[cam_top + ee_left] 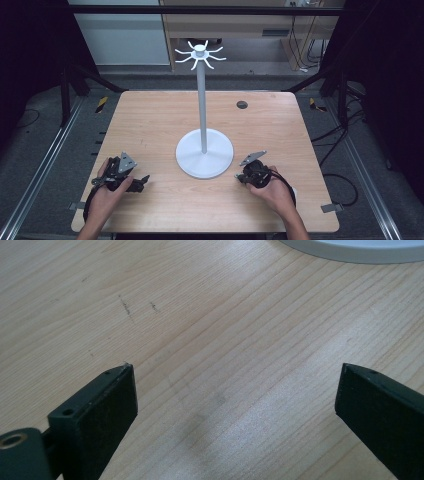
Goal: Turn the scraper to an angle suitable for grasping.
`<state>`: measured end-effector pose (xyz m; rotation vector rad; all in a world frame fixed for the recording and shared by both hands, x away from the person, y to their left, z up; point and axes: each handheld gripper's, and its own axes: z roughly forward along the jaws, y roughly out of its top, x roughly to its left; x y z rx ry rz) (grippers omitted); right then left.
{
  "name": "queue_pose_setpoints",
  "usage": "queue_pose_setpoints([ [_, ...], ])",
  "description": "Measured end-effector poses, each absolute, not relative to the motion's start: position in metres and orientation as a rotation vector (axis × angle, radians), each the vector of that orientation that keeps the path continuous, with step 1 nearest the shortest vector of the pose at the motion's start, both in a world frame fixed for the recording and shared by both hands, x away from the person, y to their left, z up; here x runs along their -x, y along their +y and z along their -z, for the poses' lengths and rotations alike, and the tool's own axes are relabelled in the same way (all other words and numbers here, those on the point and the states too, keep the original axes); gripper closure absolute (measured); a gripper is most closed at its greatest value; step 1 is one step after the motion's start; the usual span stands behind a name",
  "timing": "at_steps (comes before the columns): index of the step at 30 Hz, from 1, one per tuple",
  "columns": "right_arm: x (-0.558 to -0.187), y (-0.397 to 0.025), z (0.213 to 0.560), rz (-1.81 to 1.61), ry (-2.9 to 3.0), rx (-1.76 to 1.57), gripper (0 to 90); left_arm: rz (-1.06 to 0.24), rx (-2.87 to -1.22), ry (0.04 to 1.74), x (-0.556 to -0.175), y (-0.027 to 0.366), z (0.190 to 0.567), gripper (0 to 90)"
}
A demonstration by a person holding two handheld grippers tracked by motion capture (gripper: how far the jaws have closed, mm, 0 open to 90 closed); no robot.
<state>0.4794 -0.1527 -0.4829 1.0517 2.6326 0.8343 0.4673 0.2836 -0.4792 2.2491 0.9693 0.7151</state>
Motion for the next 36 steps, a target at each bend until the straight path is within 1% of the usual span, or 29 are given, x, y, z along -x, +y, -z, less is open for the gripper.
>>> queue_pose_setpoints([
  [6,-0.479,-0.155,0.481,-0.853,2.628,-1.047,90.0,-0.718,-2.245,0.969,-0.467,0.284,0.479,3.1],
  [7,-0.478,-0.154,0.478,-0.854,2.623,-1.041,86.3,-0.717,-2.244,0.969,-0.467,0.284,0.479,3.1],
  [10,-0.478,-0.154,0.473,-0.842,2.615,-1.03,84.2,-0.718,-2.247,0.969,-0.467,0.284,0.479,3.1],
  [12,-0.48,-0.154,0.467,-0.832,2.618,-1.019,75.2,-0.718,-2.246,0.969,-0.467,0.284,0.479,3.2],
  [18,-0.485,-0.155,0.46,-0.76,2.641,-1.01,67.3,-0.718,-2.257,0.967,-0.467,0.284,0.479,3.2],
  [19,-0.485,-0.155,0.46,-0.76,2.641,-1.01,67.3,-0.718,-2.257,0.967,-0.467,0.284,0.479,3.2],
  [23,-0.487,-0.154,0.459,-0.676,2.696,-0.982,62.7,-0.717,-2.261,0.964,-0.467,0.283,0.479,3.2],
  [36,-0.497,-0.147,0.464,-0.522,2.784,-0.929,63.7,-0.719,-2.272,0.956,-0.467,0.283,0.48,3.2],
])
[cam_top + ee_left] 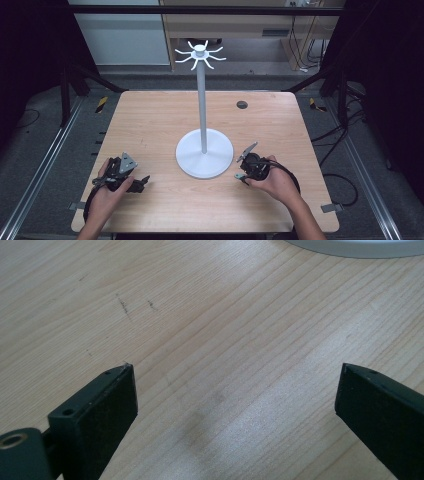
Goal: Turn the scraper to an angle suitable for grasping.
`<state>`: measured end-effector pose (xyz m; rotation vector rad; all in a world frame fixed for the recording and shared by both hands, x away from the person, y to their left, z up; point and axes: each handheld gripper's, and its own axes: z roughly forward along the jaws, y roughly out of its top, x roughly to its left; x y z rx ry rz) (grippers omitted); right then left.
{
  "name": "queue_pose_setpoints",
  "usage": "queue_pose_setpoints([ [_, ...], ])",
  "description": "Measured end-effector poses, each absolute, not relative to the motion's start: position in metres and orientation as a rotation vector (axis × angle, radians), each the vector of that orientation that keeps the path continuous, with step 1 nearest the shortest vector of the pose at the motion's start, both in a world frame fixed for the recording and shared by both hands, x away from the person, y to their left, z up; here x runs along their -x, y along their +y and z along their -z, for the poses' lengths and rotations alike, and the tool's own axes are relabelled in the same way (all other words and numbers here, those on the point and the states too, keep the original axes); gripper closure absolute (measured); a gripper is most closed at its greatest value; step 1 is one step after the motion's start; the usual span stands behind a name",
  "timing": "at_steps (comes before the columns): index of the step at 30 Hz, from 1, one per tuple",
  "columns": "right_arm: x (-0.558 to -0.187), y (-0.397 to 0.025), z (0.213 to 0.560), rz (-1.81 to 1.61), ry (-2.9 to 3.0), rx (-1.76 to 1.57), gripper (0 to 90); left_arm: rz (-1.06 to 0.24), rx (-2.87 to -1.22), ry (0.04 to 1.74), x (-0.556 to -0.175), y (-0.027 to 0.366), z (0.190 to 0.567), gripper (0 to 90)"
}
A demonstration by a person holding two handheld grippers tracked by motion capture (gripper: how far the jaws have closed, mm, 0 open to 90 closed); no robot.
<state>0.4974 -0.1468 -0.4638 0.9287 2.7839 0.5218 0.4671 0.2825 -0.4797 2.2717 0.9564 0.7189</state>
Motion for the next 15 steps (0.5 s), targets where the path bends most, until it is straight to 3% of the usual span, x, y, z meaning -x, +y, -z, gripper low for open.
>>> queue_pose_setpoints([
  [15,-0.4999,-0.1459,0.4657,-0.481,2.813,-0.915,66.2,-0.718,-2.275,0.955,-0.4671,0.2821,0.4799,3.2],
])
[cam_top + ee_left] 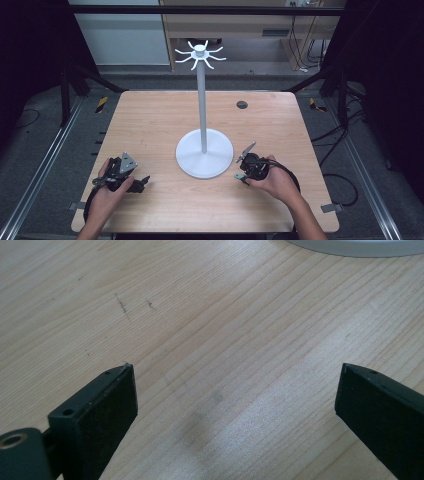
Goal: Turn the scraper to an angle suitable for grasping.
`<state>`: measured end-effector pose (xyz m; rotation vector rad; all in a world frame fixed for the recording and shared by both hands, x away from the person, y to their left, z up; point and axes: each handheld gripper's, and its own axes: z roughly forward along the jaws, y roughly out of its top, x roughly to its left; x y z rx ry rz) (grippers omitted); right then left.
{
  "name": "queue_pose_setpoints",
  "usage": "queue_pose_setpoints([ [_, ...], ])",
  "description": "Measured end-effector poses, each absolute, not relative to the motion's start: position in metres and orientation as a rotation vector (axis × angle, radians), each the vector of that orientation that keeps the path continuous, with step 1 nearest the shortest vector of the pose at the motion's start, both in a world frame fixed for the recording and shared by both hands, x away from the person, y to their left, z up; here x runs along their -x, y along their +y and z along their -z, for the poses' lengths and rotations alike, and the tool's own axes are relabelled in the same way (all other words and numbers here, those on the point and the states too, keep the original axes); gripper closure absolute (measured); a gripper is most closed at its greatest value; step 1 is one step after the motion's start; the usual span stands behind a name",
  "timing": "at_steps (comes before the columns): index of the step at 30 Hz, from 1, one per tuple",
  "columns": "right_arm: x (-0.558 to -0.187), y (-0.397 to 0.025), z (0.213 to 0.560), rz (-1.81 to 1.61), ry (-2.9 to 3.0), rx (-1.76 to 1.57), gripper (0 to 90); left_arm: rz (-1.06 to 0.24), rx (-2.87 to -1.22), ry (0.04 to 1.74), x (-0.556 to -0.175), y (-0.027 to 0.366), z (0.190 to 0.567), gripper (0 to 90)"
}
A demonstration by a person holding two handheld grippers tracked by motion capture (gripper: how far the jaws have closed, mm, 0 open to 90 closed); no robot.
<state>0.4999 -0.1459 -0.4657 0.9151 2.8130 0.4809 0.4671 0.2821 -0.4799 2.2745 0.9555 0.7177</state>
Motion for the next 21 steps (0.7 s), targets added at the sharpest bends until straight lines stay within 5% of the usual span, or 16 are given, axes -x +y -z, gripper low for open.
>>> queue_pose_setpoints([
  [21,-0.5057,-0.1431,0.4693,-0.441,2.844,-0.878,67.8,-0.719,-2.275,0.953,-0.4668,0.2815,0.48,3.2],
])
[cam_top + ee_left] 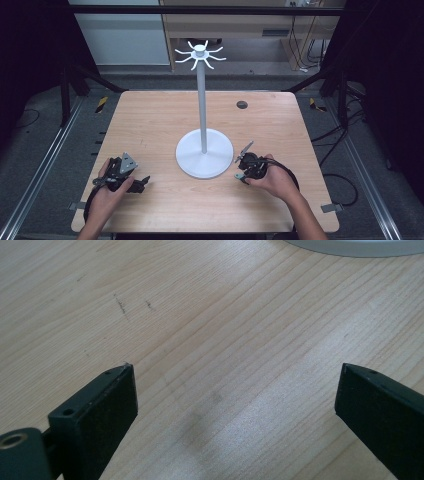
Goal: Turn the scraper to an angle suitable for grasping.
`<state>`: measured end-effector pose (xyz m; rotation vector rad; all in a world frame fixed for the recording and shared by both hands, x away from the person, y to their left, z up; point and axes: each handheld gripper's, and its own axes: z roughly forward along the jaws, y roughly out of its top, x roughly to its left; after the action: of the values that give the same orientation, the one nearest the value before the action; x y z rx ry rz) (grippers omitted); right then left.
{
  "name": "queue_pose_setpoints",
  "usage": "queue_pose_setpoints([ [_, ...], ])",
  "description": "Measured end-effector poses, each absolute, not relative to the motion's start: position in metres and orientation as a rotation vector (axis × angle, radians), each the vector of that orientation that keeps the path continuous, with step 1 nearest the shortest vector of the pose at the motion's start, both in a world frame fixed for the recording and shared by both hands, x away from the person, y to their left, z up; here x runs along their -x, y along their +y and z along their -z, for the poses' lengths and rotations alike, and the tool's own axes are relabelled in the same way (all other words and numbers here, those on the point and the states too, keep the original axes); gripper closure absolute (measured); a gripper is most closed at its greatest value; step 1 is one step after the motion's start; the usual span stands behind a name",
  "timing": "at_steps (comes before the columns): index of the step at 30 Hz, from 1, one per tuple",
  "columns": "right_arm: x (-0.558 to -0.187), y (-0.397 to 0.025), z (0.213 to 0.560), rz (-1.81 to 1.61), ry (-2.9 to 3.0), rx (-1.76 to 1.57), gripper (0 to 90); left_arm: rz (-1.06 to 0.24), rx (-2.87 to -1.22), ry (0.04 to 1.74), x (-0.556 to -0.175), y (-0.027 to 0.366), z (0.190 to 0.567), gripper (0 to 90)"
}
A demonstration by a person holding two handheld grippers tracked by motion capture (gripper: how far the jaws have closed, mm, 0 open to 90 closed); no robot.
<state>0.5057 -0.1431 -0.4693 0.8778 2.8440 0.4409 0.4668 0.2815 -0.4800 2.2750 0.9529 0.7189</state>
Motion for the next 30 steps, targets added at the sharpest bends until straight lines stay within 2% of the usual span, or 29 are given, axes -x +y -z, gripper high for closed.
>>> queue_pose_setpoints([
  [8,-0.508,-0.142,0.469,-0.434,2.866,-0.852,69.8,-0.715,-2.28,0.95,-0.467,0.281,0.48,3.2],
  [12,-0.508,-0.143,0.469,-0.432,2.87,-0.844,73.6,-0.719,-2.276,0.953,-0.467,0.281,0.48,3.2],
  [20,-0.506,-0.142,0.467,-0.434,2.87,-0.858,74.1,-0.718,-2.277,0.953,-0.467,0.282,0.48,3.2],
  [30,-0.502,-0.164,0.439,-0.707,2.721,-0.944,74.2,-0.715,-2.28,0.95,-0.467,0.281,0.48,3.2],
])
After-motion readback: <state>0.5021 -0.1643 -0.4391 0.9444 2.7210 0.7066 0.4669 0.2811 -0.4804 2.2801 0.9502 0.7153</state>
